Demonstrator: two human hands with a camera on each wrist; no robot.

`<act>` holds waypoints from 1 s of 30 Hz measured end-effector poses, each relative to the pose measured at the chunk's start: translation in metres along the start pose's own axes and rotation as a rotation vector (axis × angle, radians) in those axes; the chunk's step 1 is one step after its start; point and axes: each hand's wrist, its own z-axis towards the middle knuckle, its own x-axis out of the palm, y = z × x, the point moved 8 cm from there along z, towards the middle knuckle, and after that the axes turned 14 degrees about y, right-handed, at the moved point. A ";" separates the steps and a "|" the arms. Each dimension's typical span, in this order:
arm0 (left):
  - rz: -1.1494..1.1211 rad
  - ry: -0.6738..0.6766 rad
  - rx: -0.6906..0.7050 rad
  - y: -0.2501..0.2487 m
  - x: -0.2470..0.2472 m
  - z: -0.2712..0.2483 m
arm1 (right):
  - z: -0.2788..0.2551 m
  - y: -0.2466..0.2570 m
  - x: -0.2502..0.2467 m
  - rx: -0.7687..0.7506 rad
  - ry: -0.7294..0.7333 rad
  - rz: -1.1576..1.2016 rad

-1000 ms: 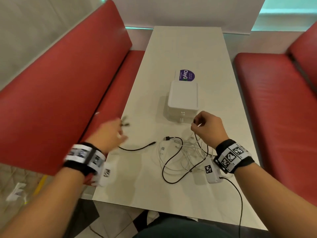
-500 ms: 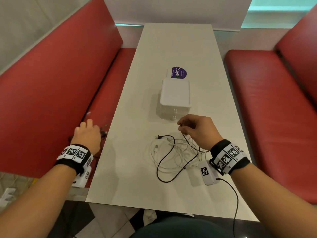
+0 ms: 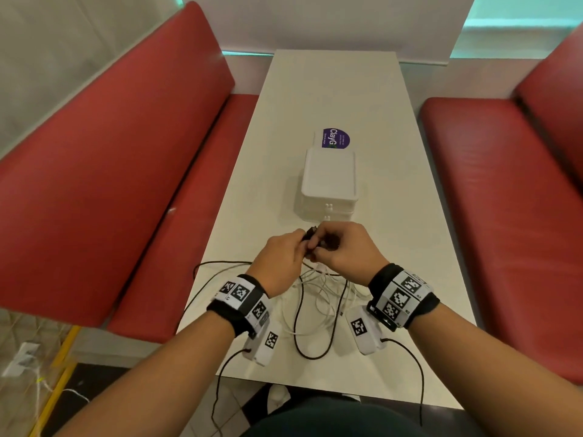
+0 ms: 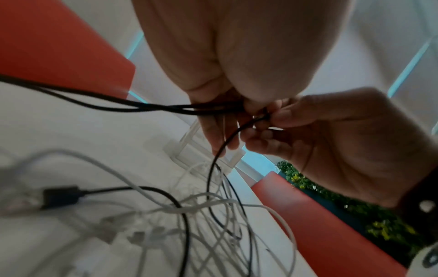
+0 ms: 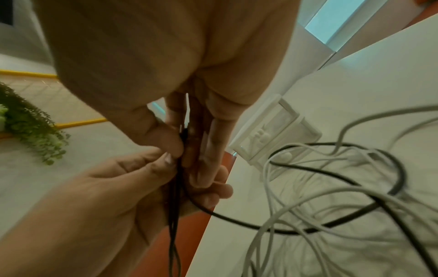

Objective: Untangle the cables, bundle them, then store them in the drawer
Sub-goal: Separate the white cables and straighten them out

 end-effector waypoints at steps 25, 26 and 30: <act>-0.502 -0.049 0.016 0.006 -0.010 0.010 | 0.010 -0.051 0.049 0.066 0.099 0.003; -0.446 -0.073 0.013 0.005 -0.014 0.009 | 0.012 -0.050 0.049 0.074 0.143 -0.187; -0.131 -0.062 0.000 0.001 -0.036 0.006 | 0.015 -0.056 0.038 0.031 0.183 -0.452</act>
